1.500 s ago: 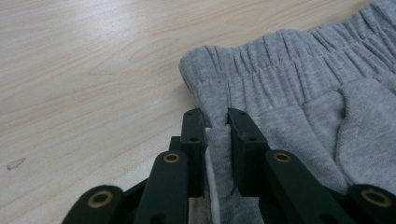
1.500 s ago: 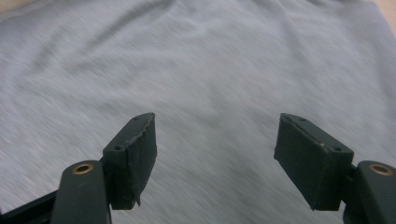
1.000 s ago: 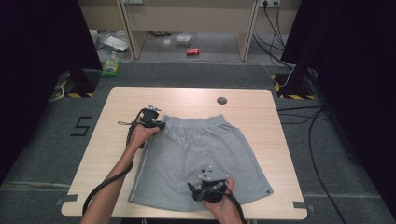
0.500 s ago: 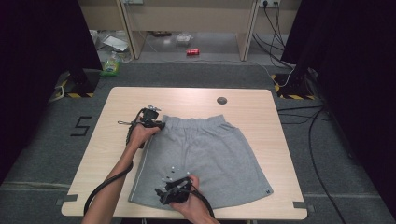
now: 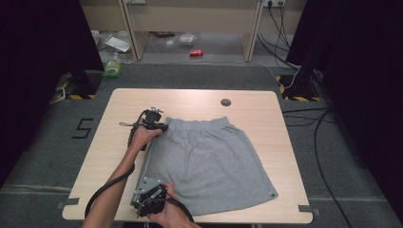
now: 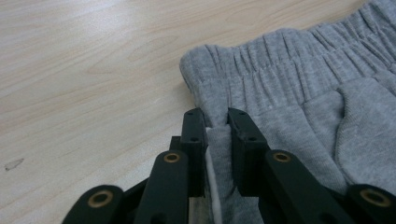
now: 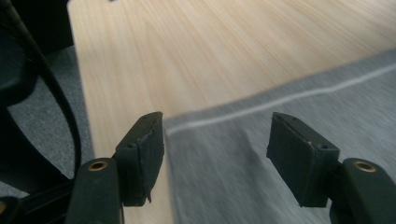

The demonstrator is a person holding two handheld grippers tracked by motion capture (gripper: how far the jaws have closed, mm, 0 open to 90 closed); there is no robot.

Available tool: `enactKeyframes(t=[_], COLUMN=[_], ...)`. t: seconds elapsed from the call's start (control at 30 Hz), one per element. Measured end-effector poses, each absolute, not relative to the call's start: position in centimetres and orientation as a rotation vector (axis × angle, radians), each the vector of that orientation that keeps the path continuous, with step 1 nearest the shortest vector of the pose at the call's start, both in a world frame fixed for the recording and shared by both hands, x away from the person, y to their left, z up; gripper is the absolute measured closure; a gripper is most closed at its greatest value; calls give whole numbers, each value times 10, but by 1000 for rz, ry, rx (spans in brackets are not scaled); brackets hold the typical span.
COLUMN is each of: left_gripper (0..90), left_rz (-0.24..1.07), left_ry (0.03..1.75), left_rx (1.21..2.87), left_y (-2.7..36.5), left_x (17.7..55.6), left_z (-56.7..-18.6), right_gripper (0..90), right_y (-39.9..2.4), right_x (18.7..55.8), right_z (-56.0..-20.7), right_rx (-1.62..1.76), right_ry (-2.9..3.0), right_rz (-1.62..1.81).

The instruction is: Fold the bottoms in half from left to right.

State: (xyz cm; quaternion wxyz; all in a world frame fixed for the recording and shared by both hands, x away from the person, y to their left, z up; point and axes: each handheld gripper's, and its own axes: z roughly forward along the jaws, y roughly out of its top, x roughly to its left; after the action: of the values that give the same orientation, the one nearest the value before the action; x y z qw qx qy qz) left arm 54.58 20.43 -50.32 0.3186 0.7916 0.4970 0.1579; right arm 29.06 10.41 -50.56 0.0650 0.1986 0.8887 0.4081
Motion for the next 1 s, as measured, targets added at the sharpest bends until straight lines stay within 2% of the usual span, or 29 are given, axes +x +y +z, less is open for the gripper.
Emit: enactKeyframes(t=[0.17, 0.23, 0.27, 0.3, 0.33, 0.37, 0.4, 0.43, 0.47, 0.57, 0.8, 1.0], left_gripper=[773, 773, 773, 773, 773, 773, 773, 773, 773, 773, 781, 792], left_rz=[417, 418, 417, 418, 417, 415, 414, 416, 416, 408, 370, 284], left_ry=[1306, 1305, 1305, 1304, 1301, 1301, 1300, 1299, 1299, 1304, 1315, 1325], left_rx=[2085, 2085, 2084, 2083, 2085, 2083, 2082, 2082, 2080, 2088, 2111, 2031], left_y=[204, 204, 204, 204, 205, 205, 205, 205, 205, 205, 205, 210], left_x=[546, 546, 546, 546, 545, 546, 545, 545, 545, 545, 549, 551], left_z=[-503, -503, -503, -503, -503, -503, -503, -504, -504, -503, -500, -486], right_gripper=[390, 424, 474, 474, 515, 629, 629, 725, 725, 798, 819, 820], right_y=[116, 121, 122, 122, 122, 120, 120, 118, 118, 117, 110, 100], right_x=[287, 285, 285, 285, 286, 288, 288, 287, 287, 286, 290, 295], right_z=[-511, -514, -517, -517, -517, -516, -516, -517, -517, -516, -513, -498], right_rx=[575, 561, 519, 519, 506, 511, 511, 494, 494, 479, 477, 498], right_ry=[2710, 2731, 2722, 2722, 2707, 2705, 2705, 2705, 2705, 2703, 2699, 2668], right_rz=[1207, 1190, 1156, 1156, 1156, 1148, 1148, 1159, 1159, 1146, 1197, 1280])
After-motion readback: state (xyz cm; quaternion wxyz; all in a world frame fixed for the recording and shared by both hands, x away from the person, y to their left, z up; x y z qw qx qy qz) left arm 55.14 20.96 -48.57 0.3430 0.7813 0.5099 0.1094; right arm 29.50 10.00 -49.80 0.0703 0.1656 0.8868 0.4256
